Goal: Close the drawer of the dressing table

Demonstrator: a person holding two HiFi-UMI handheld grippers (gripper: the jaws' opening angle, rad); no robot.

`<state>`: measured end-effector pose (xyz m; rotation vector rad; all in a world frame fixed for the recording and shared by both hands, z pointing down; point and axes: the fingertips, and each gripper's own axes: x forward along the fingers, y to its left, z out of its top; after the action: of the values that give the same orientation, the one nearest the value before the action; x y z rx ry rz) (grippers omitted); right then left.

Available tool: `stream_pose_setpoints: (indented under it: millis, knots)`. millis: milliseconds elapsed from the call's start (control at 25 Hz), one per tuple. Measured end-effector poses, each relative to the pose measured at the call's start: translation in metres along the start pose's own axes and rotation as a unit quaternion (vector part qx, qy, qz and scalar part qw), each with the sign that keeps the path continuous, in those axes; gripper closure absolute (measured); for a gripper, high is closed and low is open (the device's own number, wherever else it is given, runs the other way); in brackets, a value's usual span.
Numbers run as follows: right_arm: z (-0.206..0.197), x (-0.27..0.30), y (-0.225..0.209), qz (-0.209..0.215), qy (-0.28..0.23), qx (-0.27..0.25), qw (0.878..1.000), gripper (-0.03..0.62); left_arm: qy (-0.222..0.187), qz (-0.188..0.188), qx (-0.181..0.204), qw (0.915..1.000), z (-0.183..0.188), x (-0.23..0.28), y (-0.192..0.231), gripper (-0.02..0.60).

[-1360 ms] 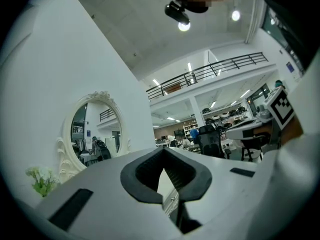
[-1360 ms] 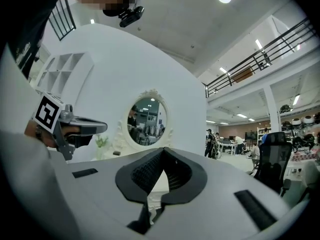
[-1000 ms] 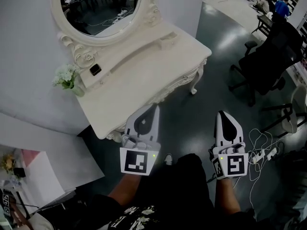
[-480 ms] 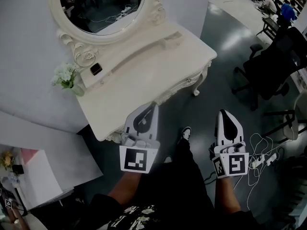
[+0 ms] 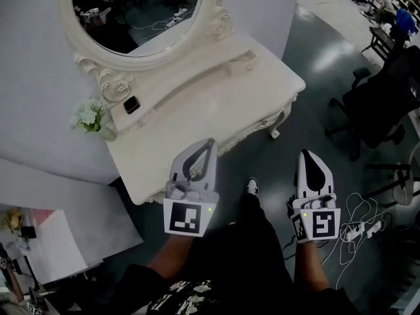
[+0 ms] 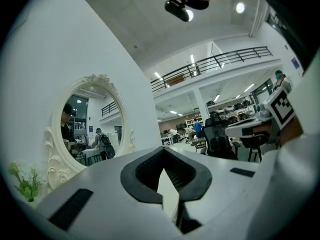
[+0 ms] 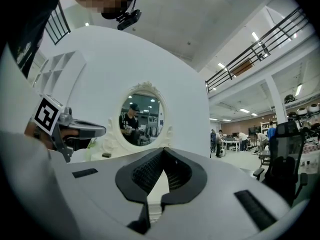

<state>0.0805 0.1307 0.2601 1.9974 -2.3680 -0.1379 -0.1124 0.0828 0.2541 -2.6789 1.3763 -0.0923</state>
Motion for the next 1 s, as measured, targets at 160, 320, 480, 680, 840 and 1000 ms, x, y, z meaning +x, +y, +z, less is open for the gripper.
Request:
stream_pose_setpoints:
  millis: [160, 320, 480, 680, 840, 1000]
  knots:
    - [-0.001, 0.032, -0.013, 0.016, -0.005, 0.001, 1.0, 0.602, 0.002, 0.009, 0.003, 1.0, 0.002, 0.027, 0.01, 0.58]
    - [-0.004, 0.065, -0.025, 0.038, -0.001, -0.004, 0.999, 0.603, 0.011, 0.023, 0.003, 0.9997, -0.001, 0.054, 0.021, 0.58]
    - [-0.005, 0.101, -0.039, 0.057, 0.002, -0.004, 0.998, 0.602, 0.017, 0.039, -0.004, 0.9991, -0.001, 0.084, 0.031, 0.58]
    - [-0.009, 0.145, -0.057, 0.082, 0.006, -0.015, 0.997, 0.602, 0.025, 0.056, -0.004, 0.9981, -0.003, 0.122, 0.042, 0.58]
    - [-0.012, 0.181, -0.068, 0.111, 0.003, -0.02, 0.994, 0.602, 0.031, 0.078, -0.006, 0.9964, -0.005, 0.15, 0.051, 0.58]
    - [-0.019, 0.209, -0.076, 0.139, 0.003, -0.03, 0.99, 0.602, 0.041, 0.096, -0.006, 0.9946, -0.011, 0.173, 0.056, 0.58]
